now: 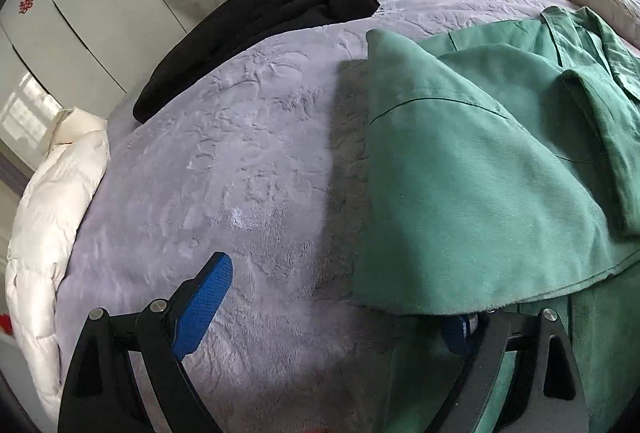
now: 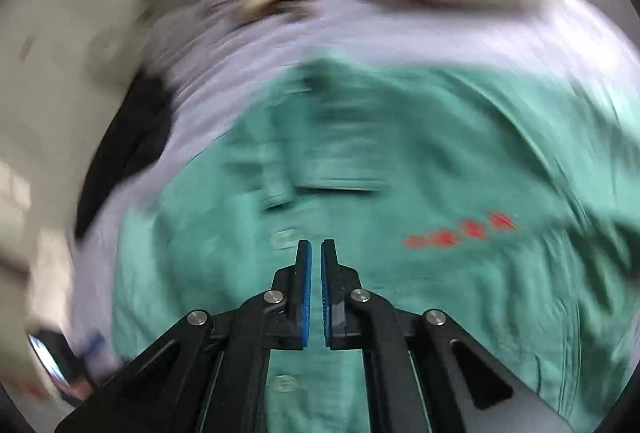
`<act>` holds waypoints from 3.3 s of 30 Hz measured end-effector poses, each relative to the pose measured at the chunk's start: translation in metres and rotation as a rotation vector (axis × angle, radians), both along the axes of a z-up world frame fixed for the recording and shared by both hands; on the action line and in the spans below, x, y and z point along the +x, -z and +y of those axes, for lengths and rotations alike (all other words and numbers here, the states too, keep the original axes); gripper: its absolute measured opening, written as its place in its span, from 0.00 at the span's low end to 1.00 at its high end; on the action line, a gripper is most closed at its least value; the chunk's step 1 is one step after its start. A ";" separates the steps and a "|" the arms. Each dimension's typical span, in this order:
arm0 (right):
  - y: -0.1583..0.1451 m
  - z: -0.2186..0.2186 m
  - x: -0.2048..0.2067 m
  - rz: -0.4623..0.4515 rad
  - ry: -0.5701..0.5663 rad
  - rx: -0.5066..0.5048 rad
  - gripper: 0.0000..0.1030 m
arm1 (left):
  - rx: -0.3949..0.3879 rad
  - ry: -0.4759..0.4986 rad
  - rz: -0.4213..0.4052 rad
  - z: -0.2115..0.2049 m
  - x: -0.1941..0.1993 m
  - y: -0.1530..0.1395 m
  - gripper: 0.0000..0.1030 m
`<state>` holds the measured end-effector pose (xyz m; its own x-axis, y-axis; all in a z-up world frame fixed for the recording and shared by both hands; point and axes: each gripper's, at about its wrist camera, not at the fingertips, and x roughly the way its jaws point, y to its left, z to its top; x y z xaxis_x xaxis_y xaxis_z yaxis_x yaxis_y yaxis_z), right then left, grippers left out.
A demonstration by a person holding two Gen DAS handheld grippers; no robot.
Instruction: Fold large clothes
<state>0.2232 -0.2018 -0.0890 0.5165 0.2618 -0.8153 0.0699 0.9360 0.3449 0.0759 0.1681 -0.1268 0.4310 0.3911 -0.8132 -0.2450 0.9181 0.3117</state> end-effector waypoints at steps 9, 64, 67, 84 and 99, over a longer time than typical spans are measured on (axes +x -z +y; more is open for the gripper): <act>-0.013 0.091 -0.014 -0.069 -0.310 -0.120 0.90 | 0.034 -0.038 0.015 -0.010 0.001 0.002 0.90; 0.007 -0.042 0.036 0.068 -0.071 -0.001 0.08 | -0.436 0.040 0.034 0.019 0.133 -0.003 0.11; -0.005 -0.032 0.036 0.001 -0.128 -0.063 0.08 | -0.426 0.018 0.060 0.028 0.136 0.008 0.11; -0.002 -0.056 -0.012 0.059 -0.057 0.018 0.23 | -0.332 0.132 0.093 0.000 0.043 -0.025 0.11; 0.020 -0.081 -0.050 0.173 -0.019 0.106 0.35 | -0.295 0.095 0.164 -0.011 0.014 -0.027 0.12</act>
